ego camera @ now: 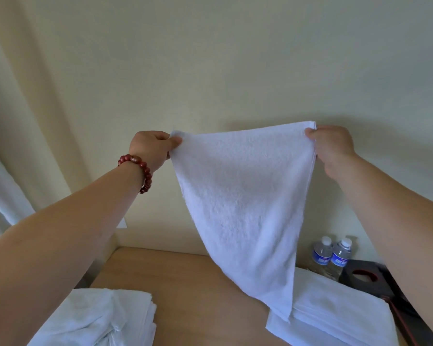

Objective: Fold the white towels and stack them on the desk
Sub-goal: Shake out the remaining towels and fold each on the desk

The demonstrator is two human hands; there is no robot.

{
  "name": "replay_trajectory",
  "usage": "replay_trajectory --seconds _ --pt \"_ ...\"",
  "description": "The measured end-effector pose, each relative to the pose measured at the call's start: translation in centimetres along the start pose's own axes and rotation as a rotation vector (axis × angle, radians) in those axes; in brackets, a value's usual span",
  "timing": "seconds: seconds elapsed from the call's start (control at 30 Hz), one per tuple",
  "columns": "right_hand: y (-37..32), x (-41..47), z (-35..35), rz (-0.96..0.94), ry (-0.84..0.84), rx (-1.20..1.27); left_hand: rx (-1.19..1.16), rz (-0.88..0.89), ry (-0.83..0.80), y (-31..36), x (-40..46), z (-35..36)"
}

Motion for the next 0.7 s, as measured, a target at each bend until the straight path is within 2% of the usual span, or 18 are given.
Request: replay_trajectory --seconds 0.07,0.27,0.47,0.7 --pt "0.6 0.4 0.1 0.038 -0.018 -0.013 -0.065 -0.003 0.007 -0.1 0.1 0.2" --pt "3.7 2.6 1.7 0.103 -0.113 -0.02 -0.07 -0.114 0.034 -3.1 1.7 1.0" --pt "6.9 6.0 3.5 0.195 -0.179 0.211 -0.088 -0.147 0.094 -4.3 4.3 2.0" --pt "7.4 9.2 6.1 0.144 -0.223 0.328 -0.159 -0.107 0.198 -2.5 7.6 0.8"
Point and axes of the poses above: each hand's wrist, its own x-axis towards the middle knuckle, its own z-axis out of the palm, y = z × x, the point moved 8 cm from there along x, towards the middle knuckle, and after that the axes turned 14 degrees about -y, right-handed, at the moved point
